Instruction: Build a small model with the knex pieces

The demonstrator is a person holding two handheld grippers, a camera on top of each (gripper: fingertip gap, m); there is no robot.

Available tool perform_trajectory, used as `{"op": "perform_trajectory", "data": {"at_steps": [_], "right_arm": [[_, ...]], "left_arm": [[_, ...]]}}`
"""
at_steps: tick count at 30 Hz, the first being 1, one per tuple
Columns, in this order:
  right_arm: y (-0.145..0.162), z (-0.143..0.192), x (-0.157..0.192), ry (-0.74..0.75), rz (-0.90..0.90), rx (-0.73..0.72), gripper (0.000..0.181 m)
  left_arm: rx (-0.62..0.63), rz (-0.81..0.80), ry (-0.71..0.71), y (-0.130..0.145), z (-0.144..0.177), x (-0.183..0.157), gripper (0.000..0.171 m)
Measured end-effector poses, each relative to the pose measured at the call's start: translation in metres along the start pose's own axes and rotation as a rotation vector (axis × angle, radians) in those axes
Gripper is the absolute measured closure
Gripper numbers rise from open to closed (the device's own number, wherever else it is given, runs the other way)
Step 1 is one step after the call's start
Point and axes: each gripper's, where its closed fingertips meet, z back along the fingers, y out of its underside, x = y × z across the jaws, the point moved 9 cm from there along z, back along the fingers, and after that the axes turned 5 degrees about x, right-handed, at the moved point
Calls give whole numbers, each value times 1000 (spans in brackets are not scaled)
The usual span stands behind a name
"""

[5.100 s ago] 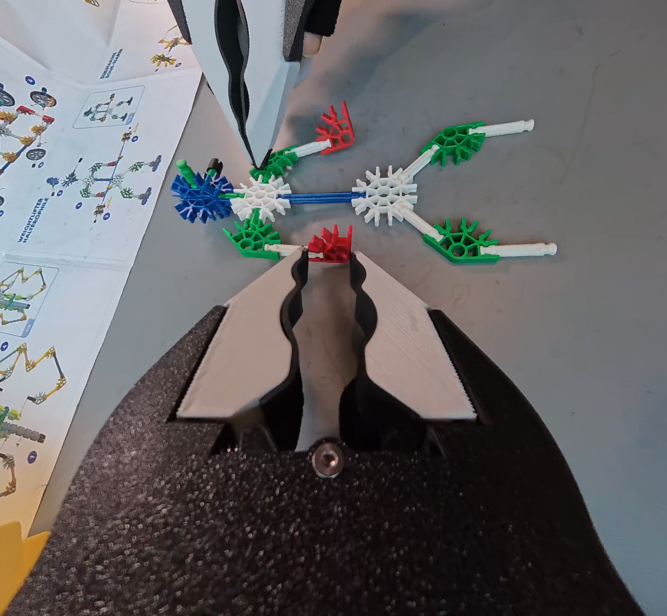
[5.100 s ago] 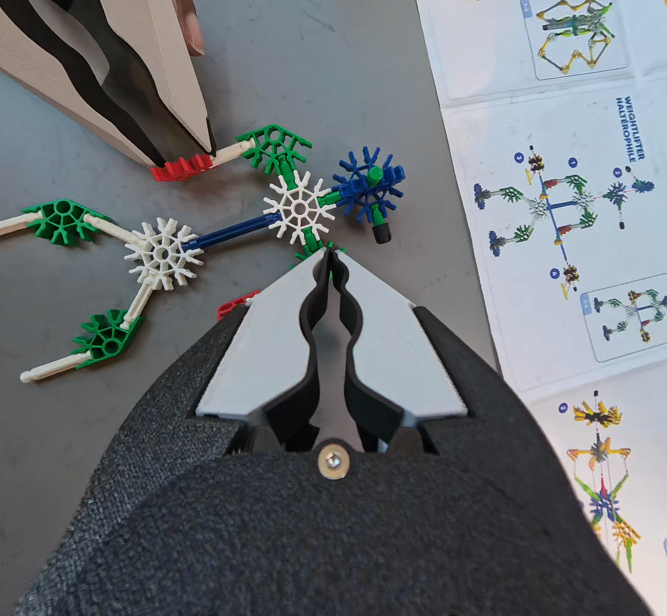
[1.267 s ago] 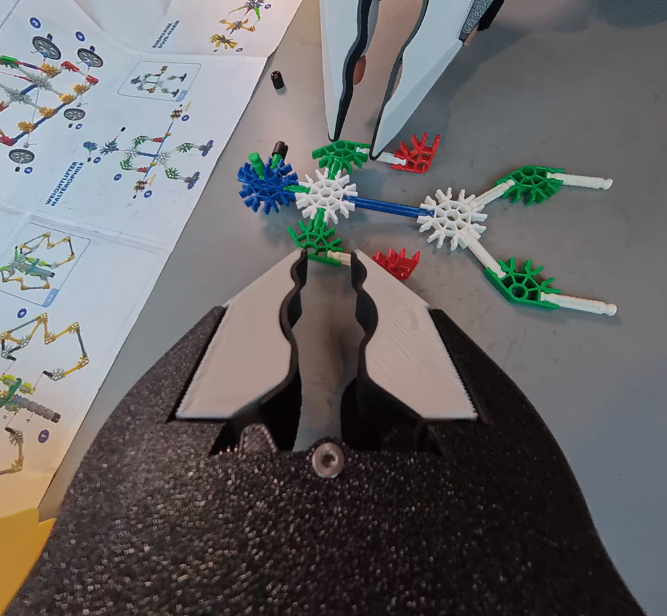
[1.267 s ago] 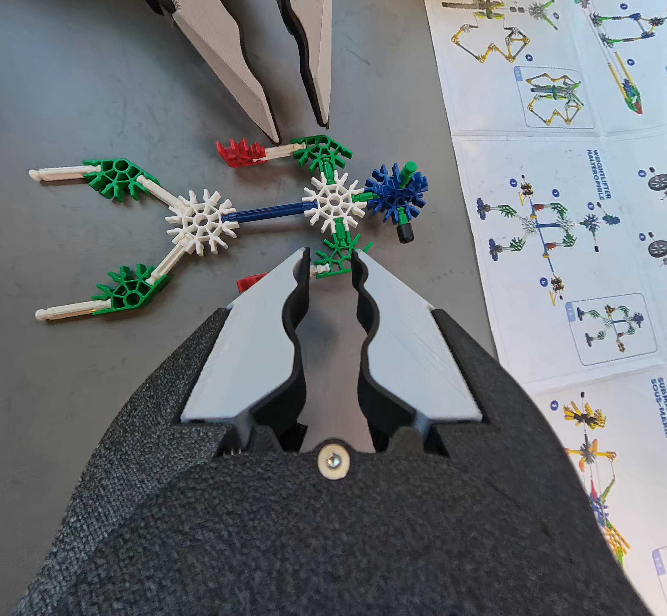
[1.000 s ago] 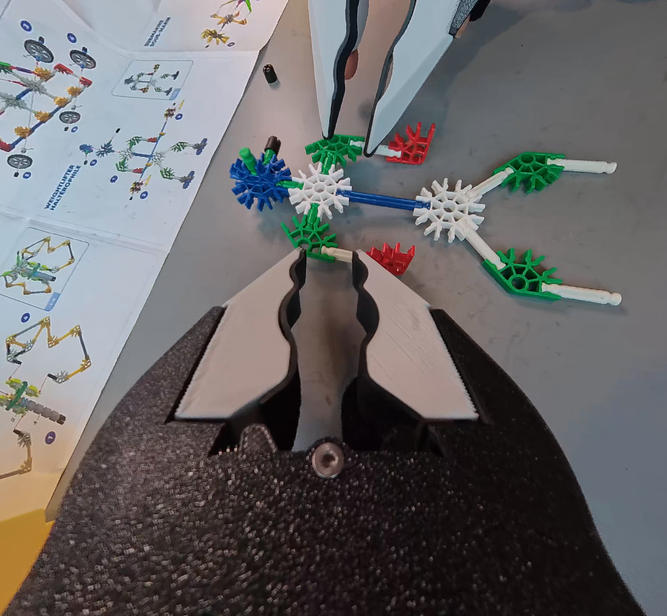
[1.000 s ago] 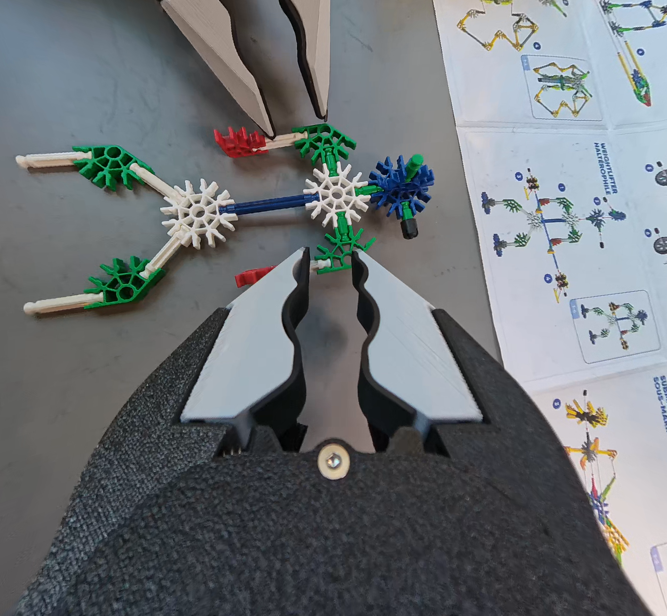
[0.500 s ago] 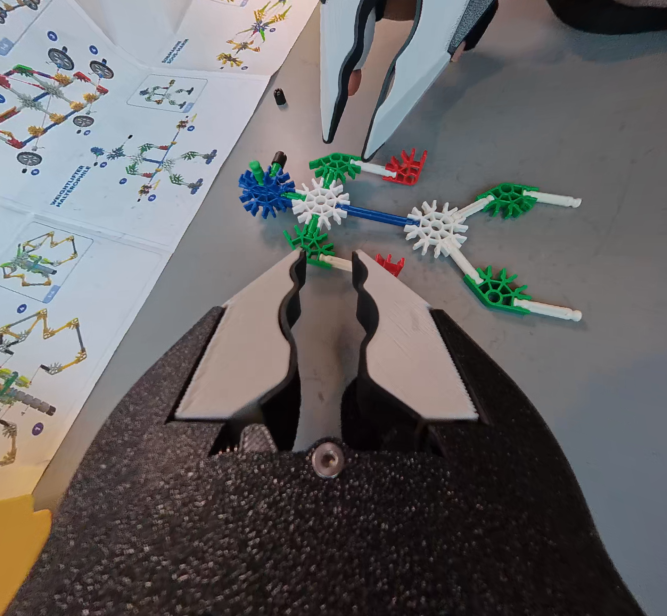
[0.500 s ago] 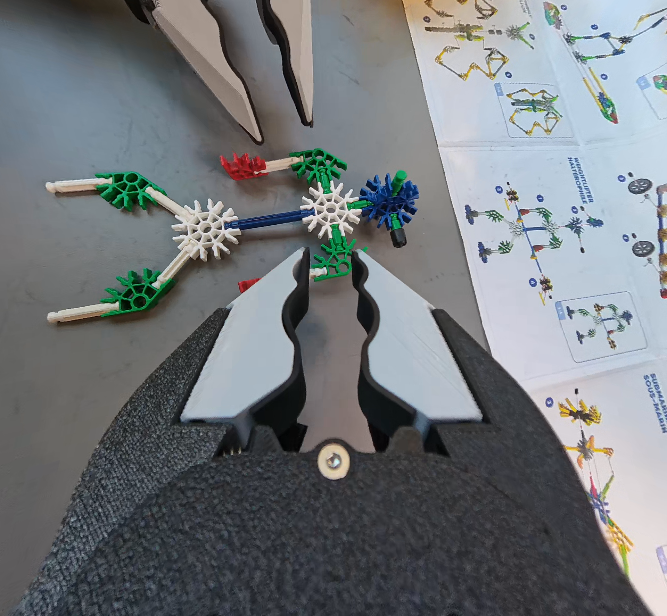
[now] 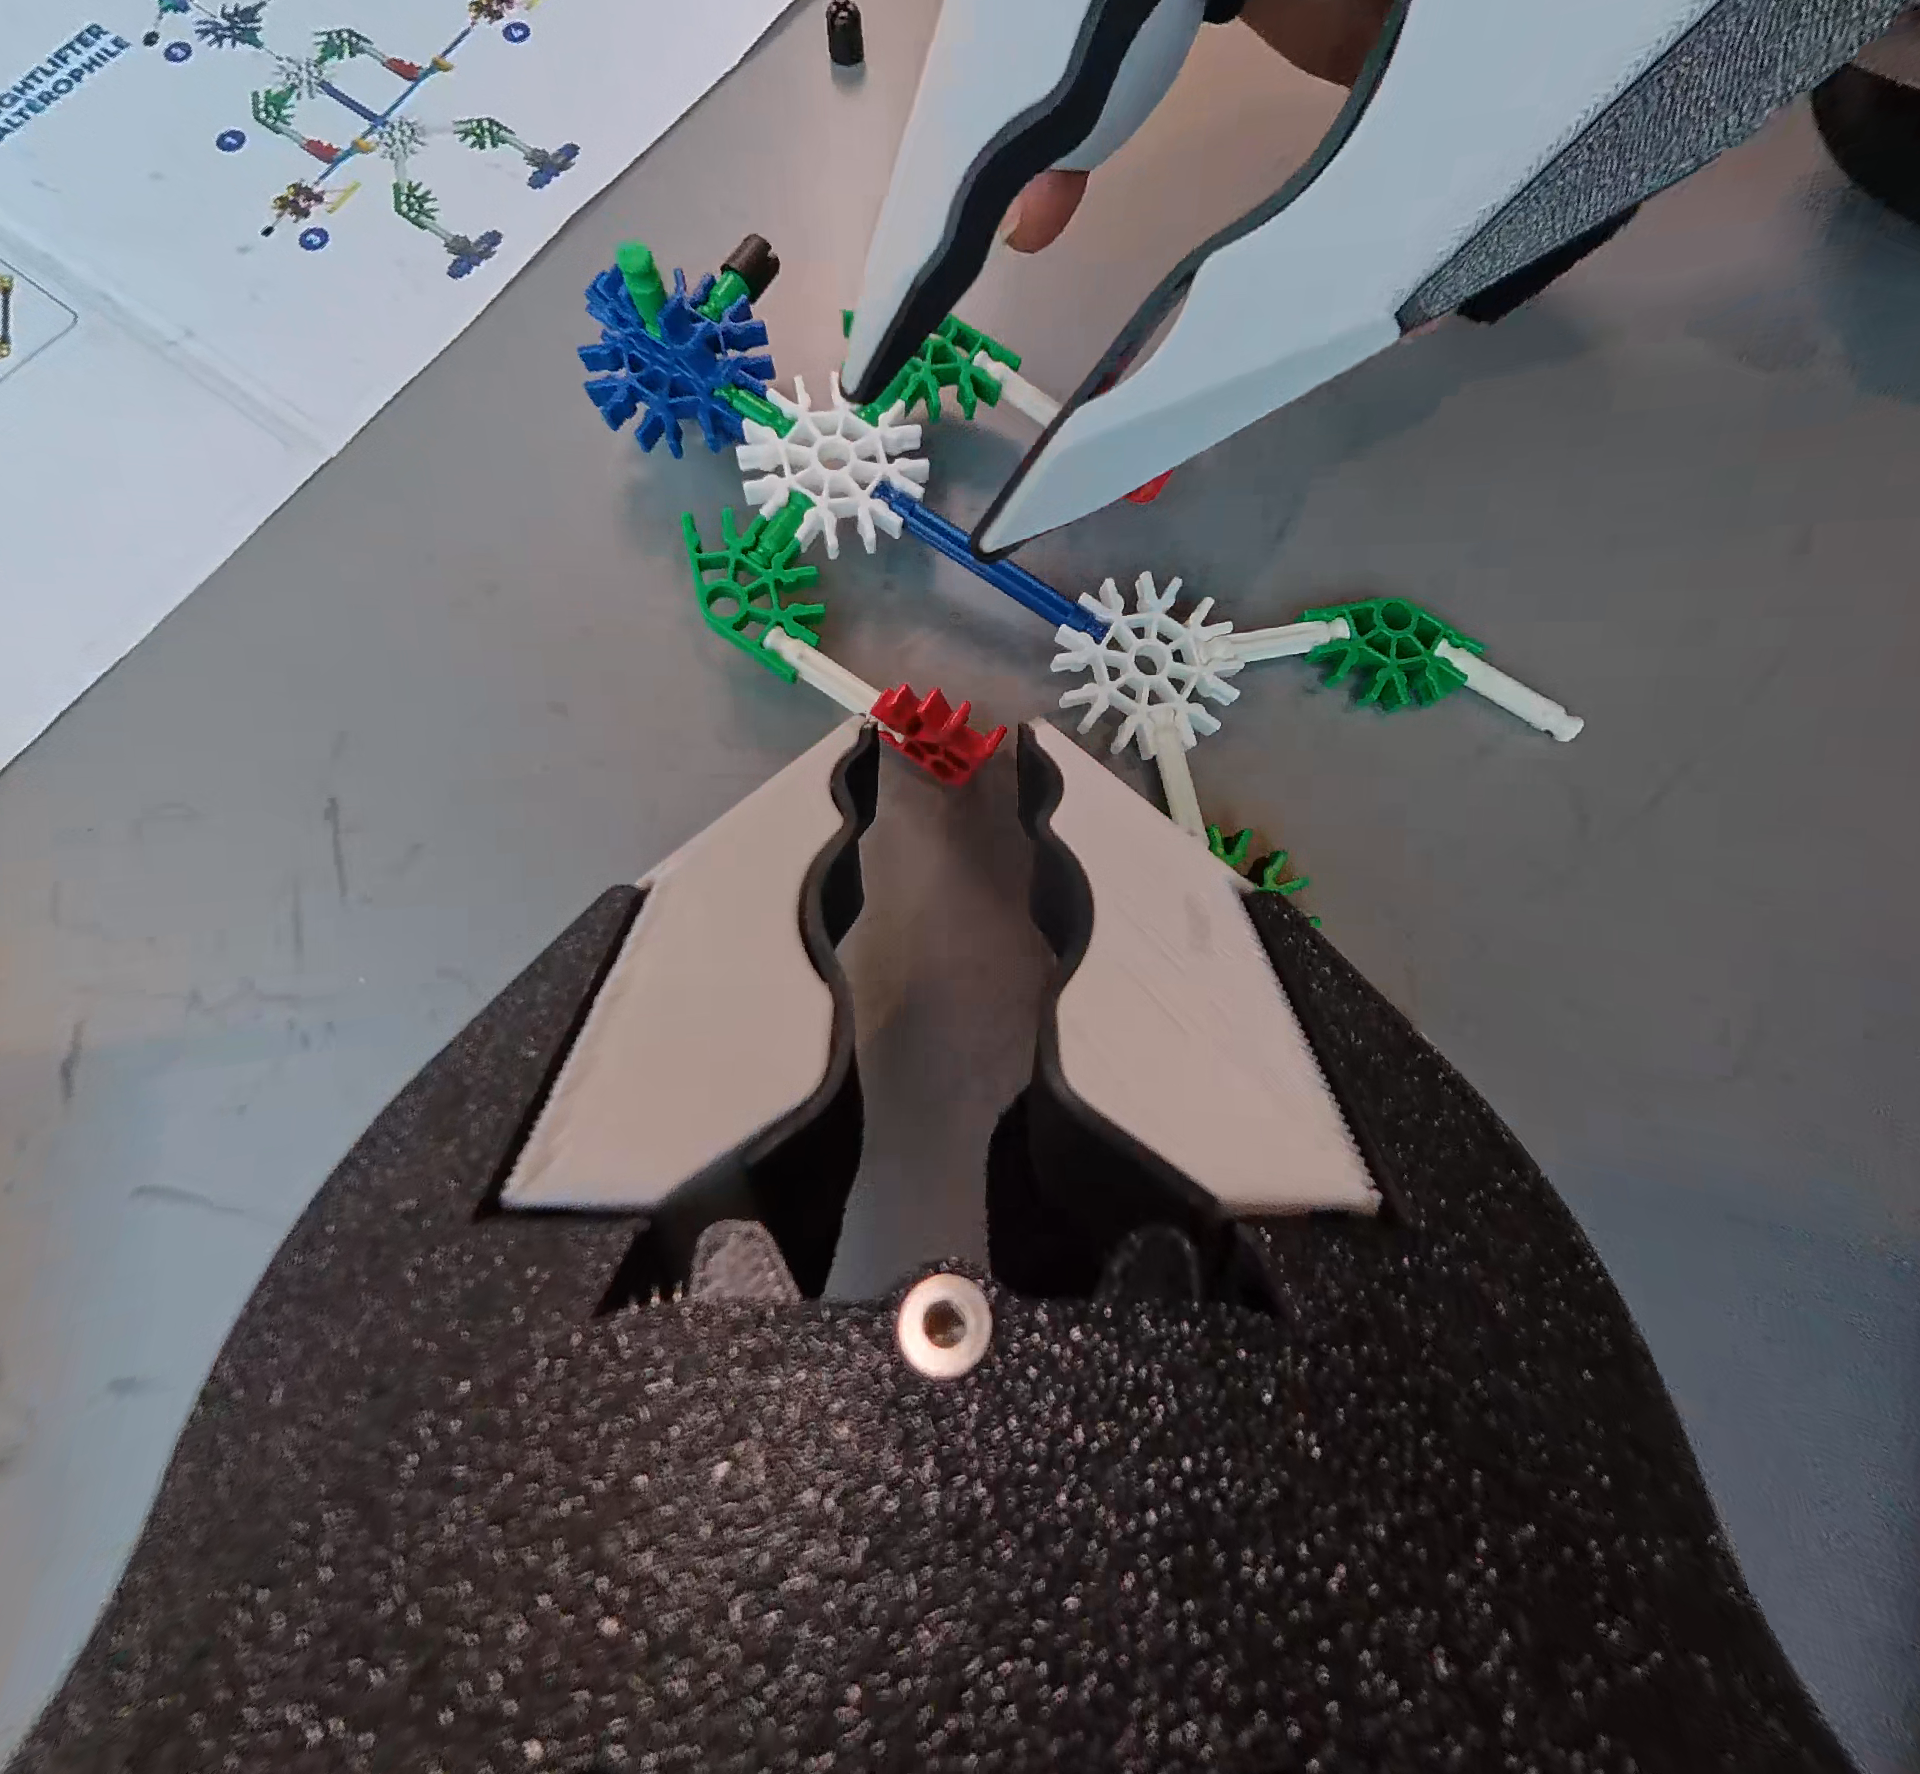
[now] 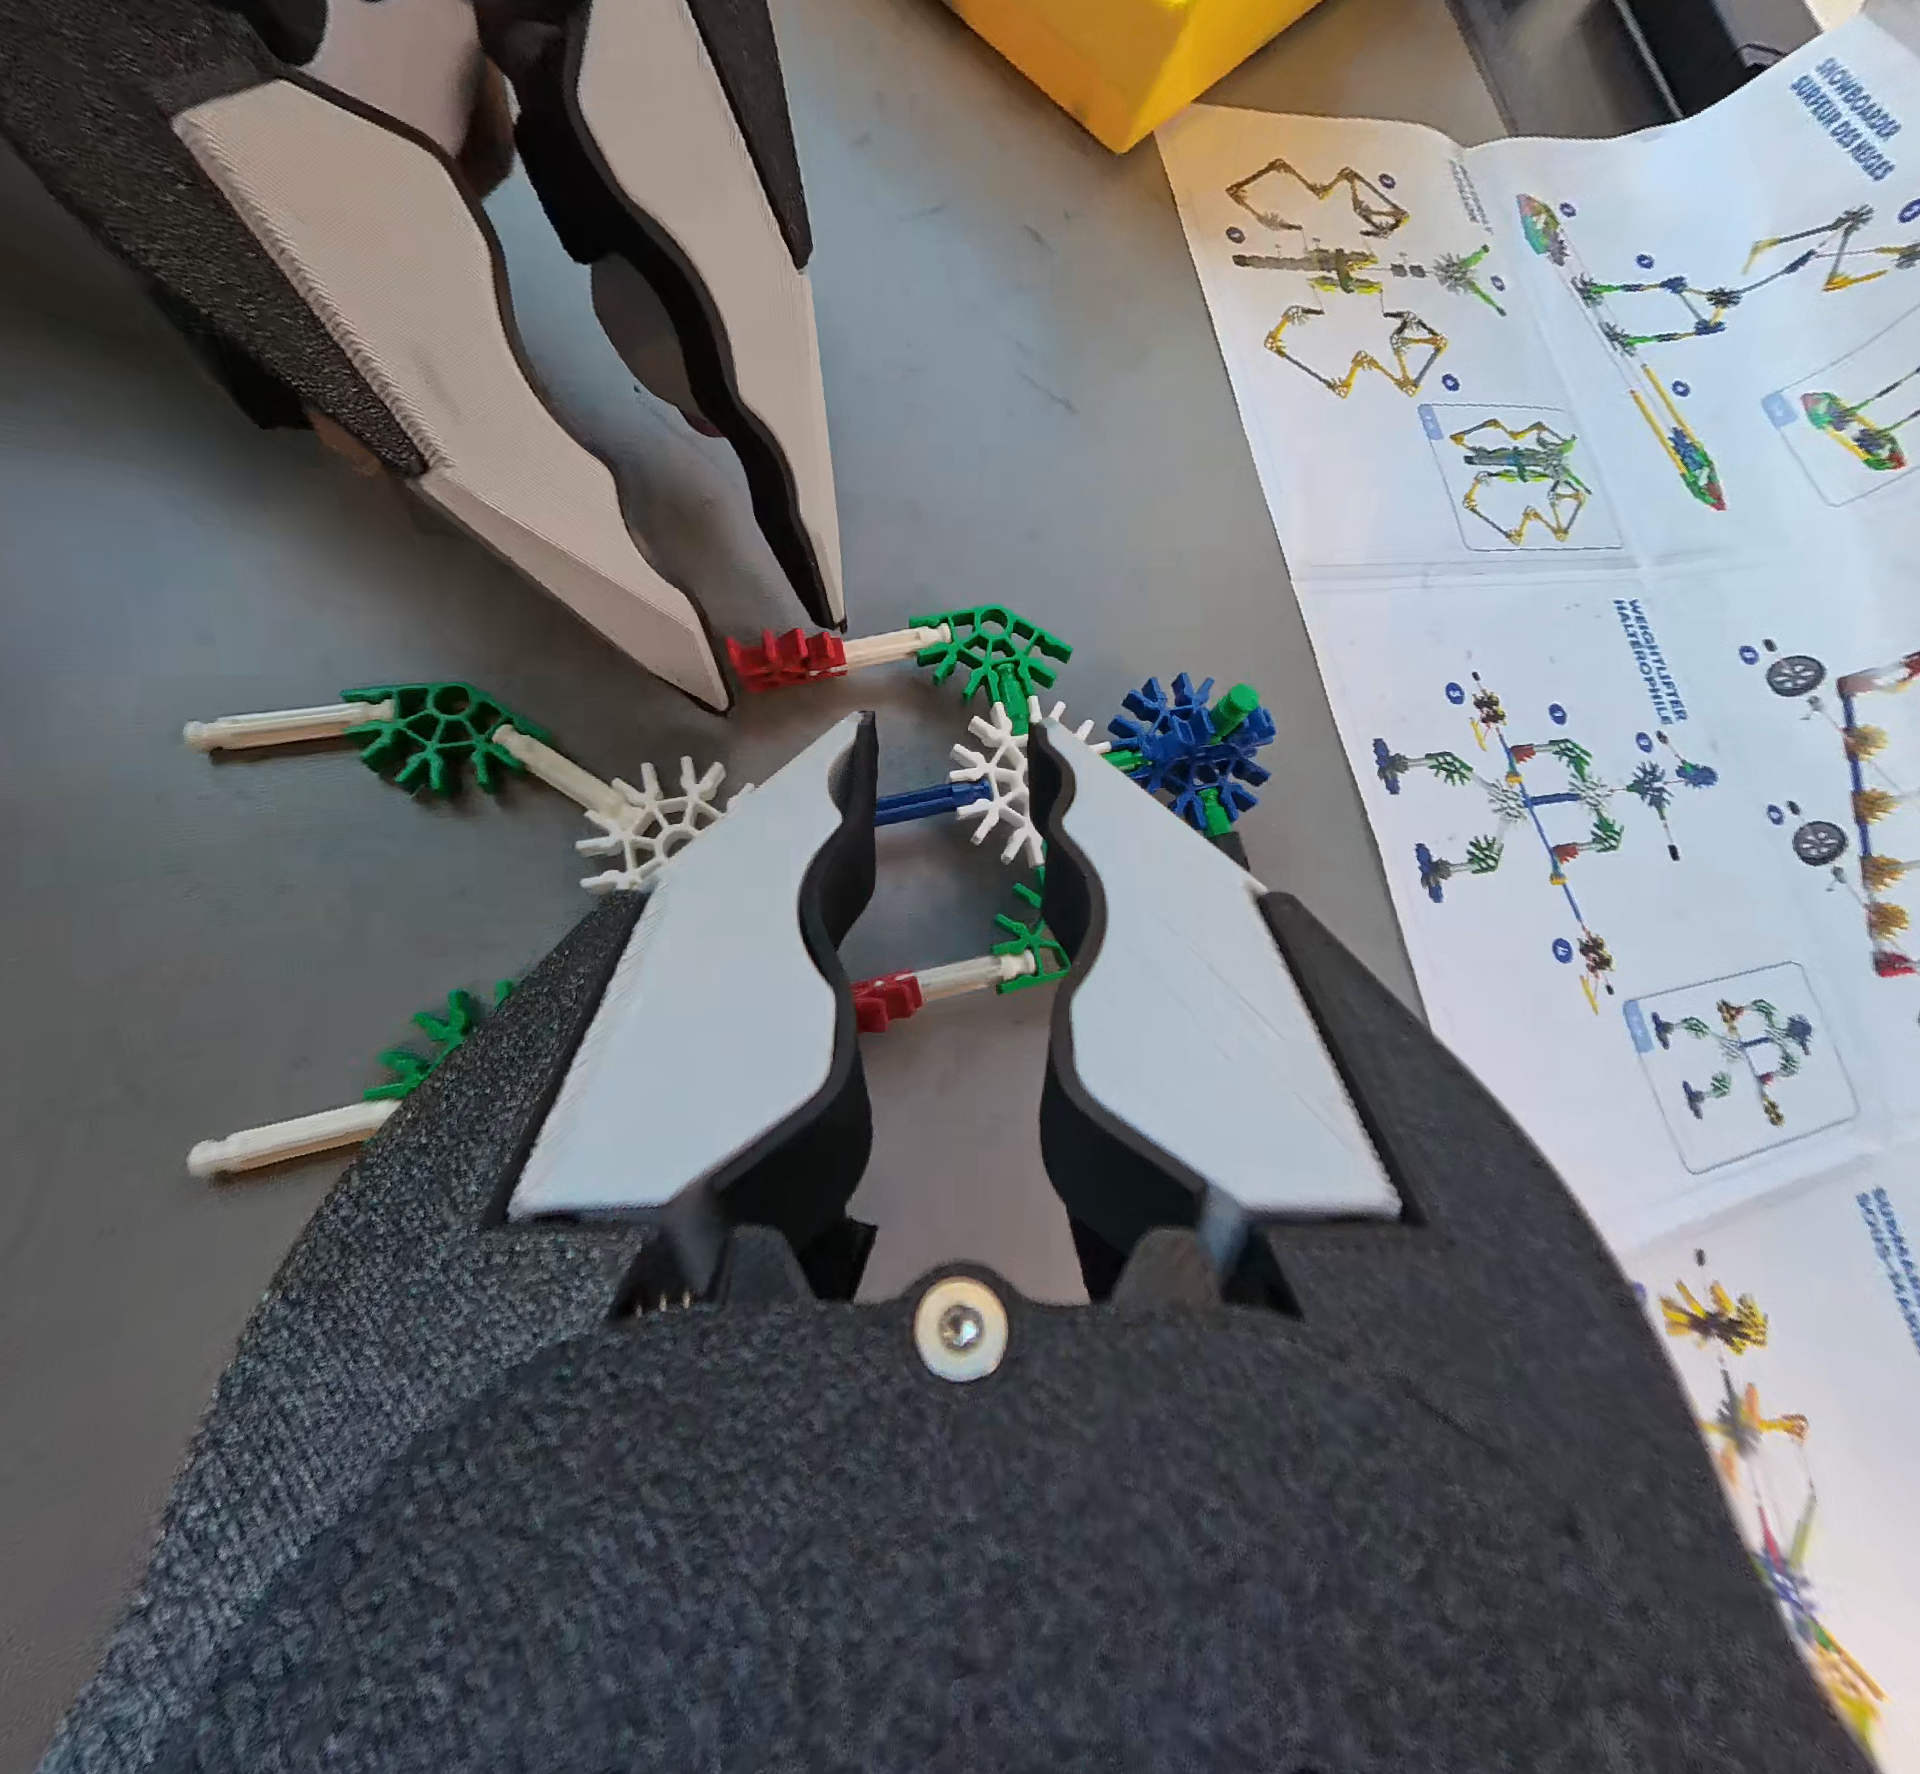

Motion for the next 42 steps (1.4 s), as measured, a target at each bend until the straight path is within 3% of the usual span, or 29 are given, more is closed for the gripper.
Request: {"op": "perform_trajectory", "data": {"at_steps": [8,18,27,32,42], "right_arm": [[2,-18,3,33,-2,127,152],[5,-17,3,21,-27,114,154],[5,-16,2,18,-36,108,153],[6,-15,3,20,-31,105,153],[6,-15,2,2,-53,93,152]], "left_arm": [[-1,93,58,3,-3,7,153],[-26,236,202,6,-2,14,155],[-27,245,223,7,-2,16,162],[-30,178,173,5,-1,13,161],[24,-125,-64,3,-1,-2,161]]}}
